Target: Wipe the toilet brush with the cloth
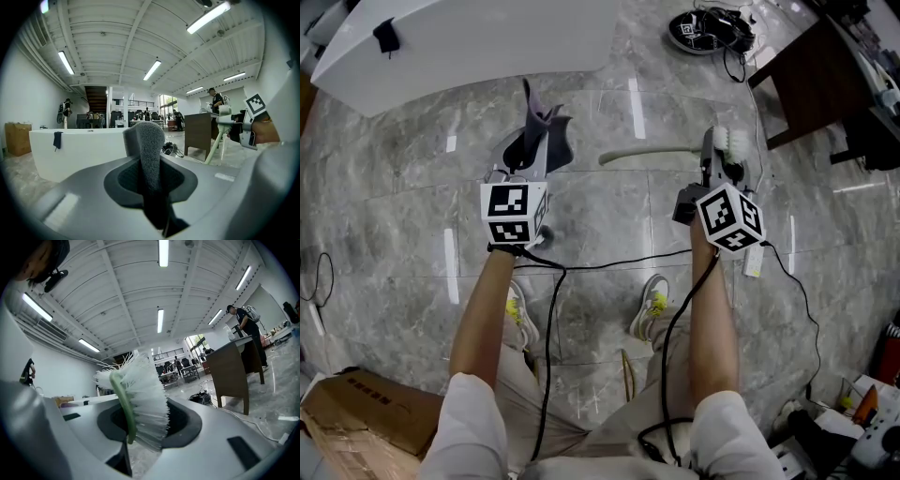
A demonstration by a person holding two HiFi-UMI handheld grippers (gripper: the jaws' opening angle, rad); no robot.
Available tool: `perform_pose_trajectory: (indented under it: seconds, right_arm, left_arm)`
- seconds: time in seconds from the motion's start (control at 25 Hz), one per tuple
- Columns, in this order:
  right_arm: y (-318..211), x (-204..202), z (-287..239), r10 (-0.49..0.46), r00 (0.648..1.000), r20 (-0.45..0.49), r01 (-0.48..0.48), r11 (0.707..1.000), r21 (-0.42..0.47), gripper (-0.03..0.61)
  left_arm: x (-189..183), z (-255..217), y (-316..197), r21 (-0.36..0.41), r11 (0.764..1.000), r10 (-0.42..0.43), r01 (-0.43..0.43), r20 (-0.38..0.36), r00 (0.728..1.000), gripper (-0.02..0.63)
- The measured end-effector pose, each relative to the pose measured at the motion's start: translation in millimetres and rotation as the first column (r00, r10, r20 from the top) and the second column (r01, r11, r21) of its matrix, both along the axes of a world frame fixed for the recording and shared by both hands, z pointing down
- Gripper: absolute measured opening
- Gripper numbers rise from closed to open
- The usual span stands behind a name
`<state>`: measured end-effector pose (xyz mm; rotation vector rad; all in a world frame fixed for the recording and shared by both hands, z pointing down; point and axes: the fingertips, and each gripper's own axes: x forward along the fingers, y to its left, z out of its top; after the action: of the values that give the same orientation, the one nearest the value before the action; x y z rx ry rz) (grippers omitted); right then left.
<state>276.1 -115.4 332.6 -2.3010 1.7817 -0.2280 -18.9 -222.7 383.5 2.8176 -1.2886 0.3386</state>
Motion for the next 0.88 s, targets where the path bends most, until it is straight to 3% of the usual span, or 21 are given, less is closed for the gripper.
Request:
perform_pose_trajectory:
  seconds: [0.88]
  right_arm:
    - [-0.7,-0.4,2.1,-0.004,1.0,-0.003,0.004,1.0,-0.003,0.143]
  left_arm:
    - [7.3,4.7,5.5,-0.002,1.0,0.027,-0.027,0.0,1.0,0.058]
